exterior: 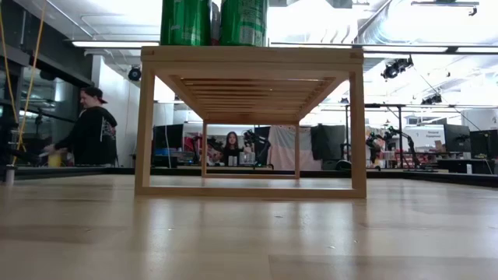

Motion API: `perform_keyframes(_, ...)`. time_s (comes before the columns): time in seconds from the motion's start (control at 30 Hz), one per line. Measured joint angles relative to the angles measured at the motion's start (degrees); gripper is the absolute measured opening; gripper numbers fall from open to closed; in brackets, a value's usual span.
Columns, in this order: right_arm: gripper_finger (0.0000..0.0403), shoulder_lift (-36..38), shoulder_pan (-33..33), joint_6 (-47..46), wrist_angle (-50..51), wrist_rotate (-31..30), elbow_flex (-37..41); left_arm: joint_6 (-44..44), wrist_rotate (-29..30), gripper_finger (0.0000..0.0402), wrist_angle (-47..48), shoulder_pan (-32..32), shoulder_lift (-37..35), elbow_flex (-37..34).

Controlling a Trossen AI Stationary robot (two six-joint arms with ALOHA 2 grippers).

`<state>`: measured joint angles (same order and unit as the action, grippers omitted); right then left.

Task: Place canned beverage on shelf
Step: Put the green soda can on the shelf aligned with the other green soda cans

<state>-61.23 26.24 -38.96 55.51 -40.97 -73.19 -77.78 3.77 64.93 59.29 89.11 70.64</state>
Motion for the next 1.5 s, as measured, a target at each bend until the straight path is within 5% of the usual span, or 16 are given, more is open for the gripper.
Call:
perform_keyframes(0.33,0.0334,-0.76,0.00,8.01,-18.11,14.22,0.00,5.75,7.66,0.0284,-2.74,-6.52,-9.16,14.77)
perform_keyframes(0.7,0.0334,-9.55,0.44,21.67,-46.99,22.18,-1.16,31.60,12.41,0.0284,-5.16,-27.45,-2.15,32.12)
perform_keyframes(1.13,0.0334,-26.80,4.14,28.69,-14.18,3.85,-24.97,27.68,13.13,0.0284,-9.06,-38.51,4.16,40.73)
perform_keyframes(1.5,0.0334,-35.41,4.46,28.93,-1.69,-11.53,-37.56,26.70,19.50,0.0284,-13.82,-42.20,4.75,40.84)
